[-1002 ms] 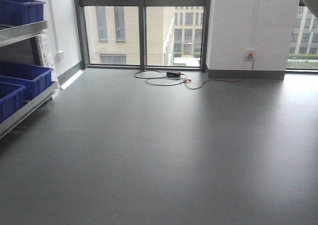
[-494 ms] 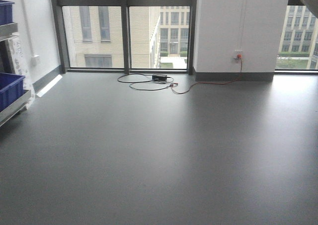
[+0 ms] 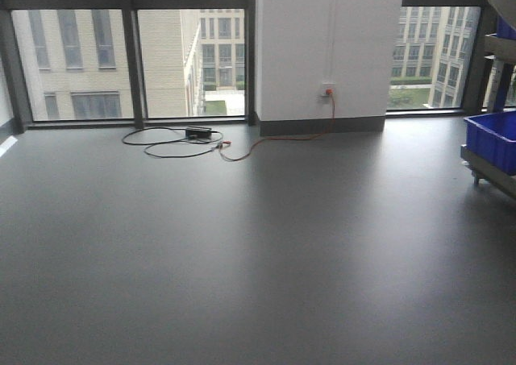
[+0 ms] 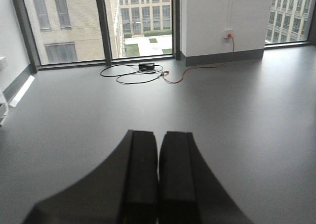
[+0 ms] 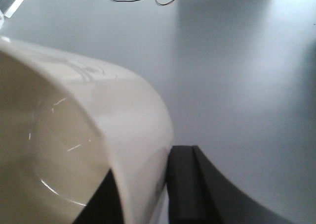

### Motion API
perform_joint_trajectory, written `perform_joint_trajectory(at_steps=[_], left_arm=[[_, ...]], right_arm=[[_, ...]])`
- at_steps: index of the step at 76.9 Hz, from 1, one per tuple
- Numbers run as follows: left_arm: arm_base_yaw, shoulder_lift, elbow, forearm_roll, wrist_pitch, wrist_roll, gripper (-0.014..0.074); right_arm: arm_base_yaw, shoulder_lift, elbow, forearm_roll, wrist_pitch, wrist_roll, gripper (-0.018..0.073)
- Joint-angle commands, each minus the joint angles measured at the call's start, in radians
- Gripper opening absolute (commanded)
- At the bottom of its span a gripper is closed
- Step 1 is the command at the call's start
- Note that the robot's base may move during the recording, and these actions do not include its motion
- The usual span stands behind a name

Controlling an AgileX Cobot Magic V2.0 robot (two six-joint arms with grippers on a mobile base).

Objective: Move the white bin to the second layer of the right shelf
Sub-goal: 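Turn and approach the roller-shelf rack of blue crates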

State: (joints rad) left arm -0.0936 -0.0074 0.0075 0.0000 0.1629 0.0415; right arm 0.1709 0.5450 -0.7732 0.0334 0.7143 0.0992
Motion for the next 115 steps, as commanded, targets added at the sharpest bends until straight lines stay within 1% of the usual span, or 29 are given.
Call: perform_joint_trajectory(at_steps=[1, 115], left_arm=[[-0.008, -0.014, 0.037, 0.0, -0.085, -0.003, 0.0085], [-0.008, -0.014, 0.037, 0.0, -0.085, -0.003, 0.0085]], right_arm=[[-0.006, 0.001, -0.031, 0.001, -0.097, -0.004, 0.0055], [-0.006, 0.001, -0.031, 0.001, -0.097, -0.004, 0.0055]])
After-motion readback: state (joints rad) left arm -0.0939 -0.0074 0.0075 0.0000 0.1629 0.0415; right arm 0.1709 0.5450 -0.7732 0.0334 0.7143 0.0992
